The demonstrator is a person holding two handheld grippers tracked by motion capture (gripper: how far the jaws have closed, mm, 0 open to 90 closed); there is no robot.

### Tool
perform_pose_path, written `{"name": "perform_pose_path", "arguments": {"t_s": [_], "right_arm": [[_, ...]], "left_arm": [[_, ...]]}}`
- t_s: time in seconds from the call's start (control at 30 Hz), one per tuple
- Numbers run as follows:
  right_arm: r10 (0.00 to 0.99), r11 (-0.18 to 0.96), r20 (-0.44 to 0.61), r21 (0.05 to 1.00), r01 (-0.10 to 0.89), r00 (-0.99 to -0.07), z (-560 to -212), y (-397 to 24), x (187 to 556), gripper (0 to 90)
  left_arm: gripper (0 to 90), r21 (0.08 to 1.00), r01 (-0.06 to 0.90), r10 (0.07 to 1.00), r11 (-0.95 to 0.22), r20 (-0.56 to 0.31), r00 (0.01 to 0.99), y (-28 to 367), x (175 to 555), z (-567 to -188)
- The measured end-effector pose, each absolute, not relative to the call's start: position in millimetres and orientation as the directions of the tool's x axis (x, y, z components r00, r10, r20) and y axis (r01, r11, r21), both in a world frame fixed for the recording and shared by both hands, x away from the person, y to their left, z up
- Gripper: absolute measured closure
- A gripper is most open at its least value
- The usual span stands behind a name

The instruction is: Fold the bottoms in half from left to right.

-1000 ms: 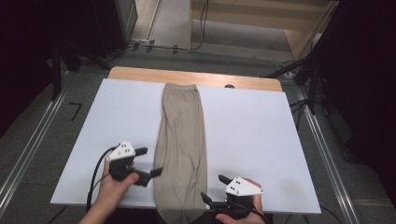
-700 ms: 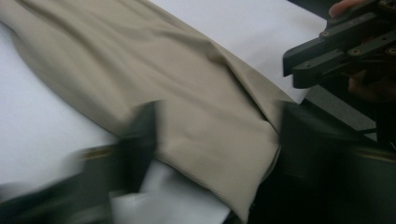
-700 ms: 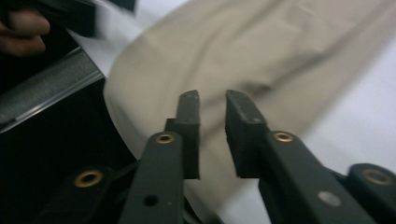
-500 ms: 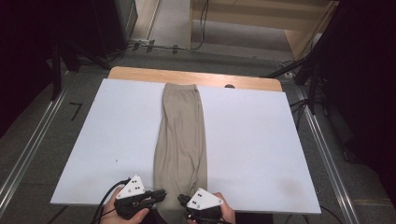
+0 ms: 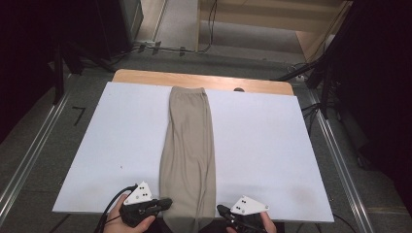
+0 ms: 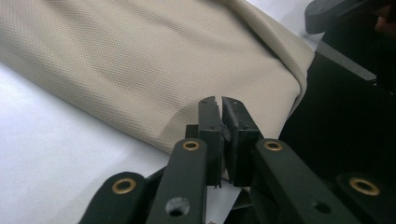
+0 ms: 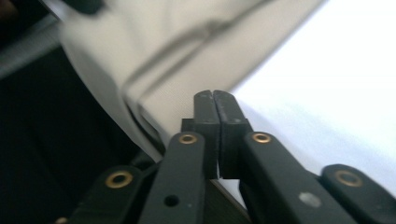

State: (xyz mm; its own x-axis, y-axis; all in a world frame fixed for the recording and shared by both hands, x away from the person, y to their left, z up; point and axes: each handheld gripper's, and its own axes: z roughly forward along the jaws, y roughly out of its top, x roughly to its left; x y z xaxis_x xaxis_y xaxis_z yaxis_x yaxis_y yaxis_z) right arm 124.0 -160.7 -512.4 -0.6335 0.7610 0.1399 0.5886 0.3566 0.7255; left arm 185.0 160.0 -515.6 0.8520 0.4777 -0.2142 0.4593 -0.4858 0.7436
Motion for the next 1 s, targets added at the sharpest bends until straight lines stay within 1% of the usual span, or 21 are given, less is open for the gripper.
{"name": "perform_pose_path", "arguments": {"t_s": [0.07,0.13,0.23,0.27,0.3,0.33,0.37,0.43,0.5,0.57,0.63,0.67,0.8,0.87,0.93,1.0], "right_arm": [[0.744,0.35,0.142,0.749,0.562,-0.653,-508.1,-151.0,123.4,79.2],[0.747,0.338,0.134,0.767,0.546,-0.651,-504.9,-135.0,124.5,68.5],[0.789,0.309,0.122,0.769,0.559,-0.603,-505.5,-108.4,132.8,57.5],[0.808,0.315,0.095,0.766,0.561,-0.582,-507.8,-100.8,136.0,53.7],[0.832,0.313,0.076,0.754,0.578,-0.55,-511.0,-95.3,138.4,53.6],[0.849,0.307,0.073,0.738,0.6,-0.524,-515.0,-92.8,140.5,54.3],[0.858,0.303,0.073,0.729,0.614,-0.509,-519.0,-92.5,141.4,57.3],[0.858,0.308,0.061,0.734,0.605,-0.51,-518.8,-98.5,139.7,69.8],[0.85,0.294,0.1,0.724,0.624,-0.517,-516.8,-109.8,141.0,81.8],[0.839,0.282,0.14,0.716,0.639,-0.526,-517.4,-122.2,142.2,88.0],[0.803,0.26,0.203,0.726,0.636,-0.56,-516.5,-132.3,143.5,88.4],[0.793,0.256,0.212,0.735,0.628,-0.571,-513.8,-135.3,143.2,88.5],[0.774,0.261,0.189,0.774,0.576,-0.604,-500.4,-140.5,138.6,88.5],[0.77,0.275,0.167,0.784,0.557,-0.616,-497.9,-143.7,136.4,88.5],[0.788,0.305,0.127,0.769,0.561,-0.603,-499.6,-148.0,137.0,88.4],[0.8,0.314,0.117,0.754,0.577,-0.589,-503.3,-151.1,138.0,88.2]], "left_arm": [[86.7,0.741,0.458,0.477,-0.491,-0.21,0.853,159.3,185.3,-515.1],[87.8,0.739,0.453,0.475,-0.499,-0.204,0.856,158.3,185.1,-514.4],[88.3,0.737,0.453,0.476,-0.502,-0.202,0.856,158.0,185.3,-514.1],[88.3,0.737,0.455,0.476,-0.5,-0.205,0.855,158.2,185.3,-514.2],[88.5,0.738,0.457,0.478,-0.497,-0.207,0.854,158.3,185.3,-514.6],[88.6,0.737,0.457,0.479,-0.498,-0.205,0.853,158.6,185.4,-514.5],[88.7,0.737,0.455,0.478,-0.5,-0.204,0.855,158.7,185.3,-514.5],[88.9,0.736,0.453,0.476,-0.502,-0.202,0.856,159.1,185.4,-514.4],[88.9,0.736,0.456,0.475,-0.5,-0.207,0.855,159.4,185.9,-514.6],[89.0,0.735,0.46,0.474,-0.498,-0.213,0.854,159.4,186.4,-514.6],[89.0,0.734,0.462,0.47,-0.498,-0.219,0.855,159.8,187.3,-514.7],[89.0,0.734,0.463,0.47,-0.497,-0.221,0.855,160.0,187.7,-514.8],[88.9,0.735,0.46,0.467,-0.499,-0.219,0.857,159.9,187.5,-514.5],[87.6,0.735,0.466,0.464,-0.492,-0.232,0.855,160.8,188.1,-514.8],[82.5,0.736,0.484,0.455,-0.474,-0.266,0.85,163.0,189.2,-515.1],[73.8,0.736,0.511,0.47,-0.445,-0.294,0.832,168.2,191.4,-512.7]]}}
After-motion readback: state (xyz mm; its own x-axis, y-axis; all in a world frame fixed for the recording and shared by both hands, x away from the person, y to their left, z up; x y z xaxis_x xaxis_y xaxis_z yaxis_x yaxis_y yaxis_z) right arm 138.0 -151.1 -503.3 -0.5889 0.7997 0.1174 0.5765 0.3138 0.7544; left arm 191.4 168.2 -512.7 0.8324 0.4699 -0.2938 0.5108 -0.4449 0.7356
